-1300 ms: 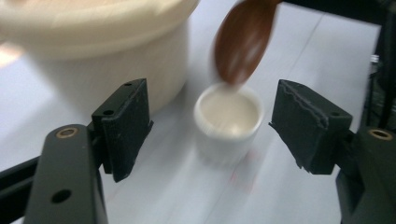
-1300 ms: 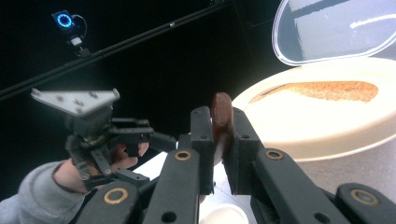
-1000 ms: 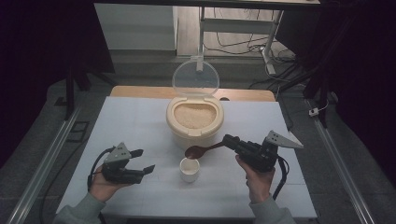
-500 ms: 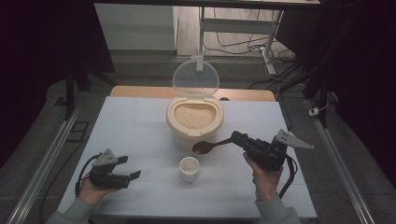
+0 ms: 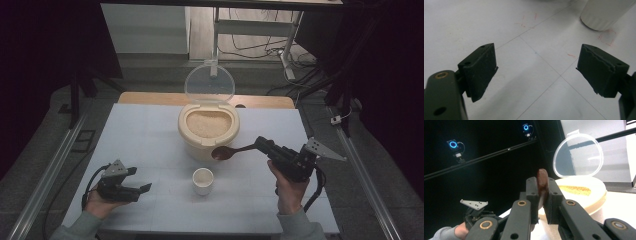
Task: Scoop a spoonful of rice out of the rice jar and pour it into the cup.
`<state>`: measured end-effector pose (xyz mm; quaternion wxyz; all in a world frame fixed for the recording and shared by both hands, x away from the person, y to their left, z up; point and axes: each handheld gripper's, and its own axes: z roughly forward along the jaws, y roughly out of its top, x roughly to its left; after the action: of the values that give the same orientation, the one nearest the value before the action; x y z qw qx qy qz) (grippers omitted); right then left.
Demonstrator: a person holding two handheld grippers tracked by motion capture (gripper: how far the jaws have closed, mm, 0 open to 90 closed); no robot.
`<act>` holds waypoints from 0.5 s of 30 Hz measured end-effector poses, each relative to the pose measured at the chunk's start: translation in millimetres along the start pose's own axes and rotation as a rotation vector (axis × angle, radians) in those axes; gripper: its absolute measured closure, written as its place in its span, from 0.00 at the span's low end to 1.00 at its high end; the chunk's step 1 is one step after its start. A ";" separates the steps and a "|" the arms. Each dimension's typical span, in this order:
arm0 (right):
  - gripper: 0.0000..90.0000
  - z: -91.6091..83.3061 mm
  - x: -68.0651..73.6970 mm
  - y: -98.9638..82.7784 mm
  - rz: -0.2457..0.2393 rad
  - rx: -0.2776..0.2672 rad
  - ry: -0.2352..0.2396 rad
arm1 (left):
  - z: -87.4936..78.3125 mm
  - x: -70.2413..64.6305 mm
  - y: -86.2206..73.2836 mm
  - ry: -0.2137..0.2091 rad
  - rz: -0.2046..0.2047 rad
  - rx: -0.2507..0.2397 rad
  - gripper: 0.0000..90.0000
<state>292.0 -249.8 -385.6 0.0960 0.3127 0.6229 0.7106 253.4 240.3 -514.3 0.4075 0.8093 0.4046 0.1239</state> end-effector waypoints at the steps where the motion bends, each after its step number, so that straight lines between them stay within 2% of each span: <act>1: 0.92 -0.3 0.4 1.4 -0.003 -0.004 -0.002 | 0.3 -0.1 0.2 -0.001 0.003 0.001 0.17; 8: 0.92 4.0 -3.9 12.0 -0.006 -0.042 -0.017 | 3.6 -0.8 -0.3 0.000 0.009 0.019 0.17; 10: 0.92 8.5 -8.5 13.7 0.019 -0.058 -0.014 | 4.6 -1.3 -0.8 -0.002 0.011 0.024 0.17; 12: 0.92 15.1 -12.8 15.1 0.063 -0.077 0.010 | 4.8 -2.1 -0.9 -0.003 0.009 0.021 0.17; 15: 0.92 27.5 -15.1 19.1 0.060 -0.071 0.001 | 3.6 -2.1 -0.5 -0.004 0.010 0.016 0.17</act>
<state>324.2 -239.0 -371.6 0.0853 0.3271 0.5876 0.7352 253.7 236.8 -516.7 0.4011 0.8147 0.4008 0.1212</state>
